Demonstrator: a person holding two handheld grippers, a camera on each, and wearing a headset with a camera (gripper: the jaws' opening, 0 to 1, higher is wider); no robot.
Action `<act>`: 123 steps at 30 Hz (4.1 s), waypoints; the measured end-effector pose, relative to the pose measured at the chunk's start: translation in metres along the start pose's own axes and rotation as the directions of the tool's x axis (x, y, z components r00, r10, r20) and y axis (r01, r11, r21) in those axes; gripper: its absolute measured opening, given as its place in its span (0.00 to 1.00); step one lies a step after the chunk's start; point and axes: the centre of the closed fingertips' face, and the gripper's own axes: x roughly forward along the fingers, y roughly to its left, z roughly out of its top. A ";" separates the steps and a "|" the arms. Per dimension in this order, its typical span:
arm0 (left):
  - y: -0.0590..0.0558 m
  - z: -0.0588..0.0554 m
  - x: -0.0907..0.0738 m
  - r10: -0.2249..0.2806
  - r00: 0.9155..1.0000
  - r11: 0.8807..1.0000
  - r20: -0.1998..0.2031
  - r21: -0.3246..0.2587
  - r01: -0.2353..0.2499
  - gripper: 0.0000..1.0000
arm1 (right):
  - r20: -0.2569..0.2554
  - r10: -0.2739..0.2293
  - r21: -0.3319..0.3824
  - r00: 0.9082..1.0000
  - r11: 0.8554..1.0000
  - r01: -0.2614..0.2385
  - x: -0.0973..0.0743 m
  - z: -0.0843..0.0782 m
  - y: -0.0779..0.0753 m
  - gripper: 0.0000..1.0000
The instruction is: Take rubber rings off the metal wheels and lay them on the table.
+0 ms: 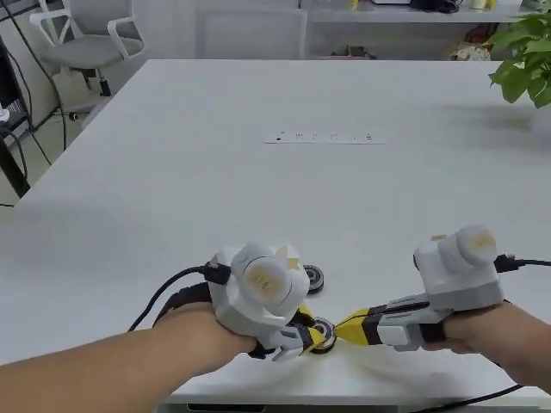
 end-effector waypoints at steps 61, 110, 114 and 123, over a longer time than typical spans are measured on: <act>-0.001 0.003 0.001 -0.024 0.999 0.999 0.028 -0.044 0.025 0.16 | 0.104 0.049 0.033 0.993 0.998 -0.052 -0.003 0.010 0.006 0.00; 0.009 0.009 -0.064 -0.024 0.993 0.994 0.115 -0.103 0.036 0.52 | 0.145 0.083 0.027 0.986 0.996 -0.088 -0.009 0.027 0.017 0.00; 0.012 0.008 -0.070 -0.017 0.992 0.994 0.123 -0.107 0.030 0.54 | 0.147 0.086 0.022 0.985 0.996 -0.090 -0.010 0.031 0.018 0.00; 0.020 0.004 -0.085 0.012 0.991 0.993 0.134 -0.117 0.004 0.60 | 0.145 0.089 0.006 0.985 0.996 -0.091 -0.008 0.042 0.020 0.00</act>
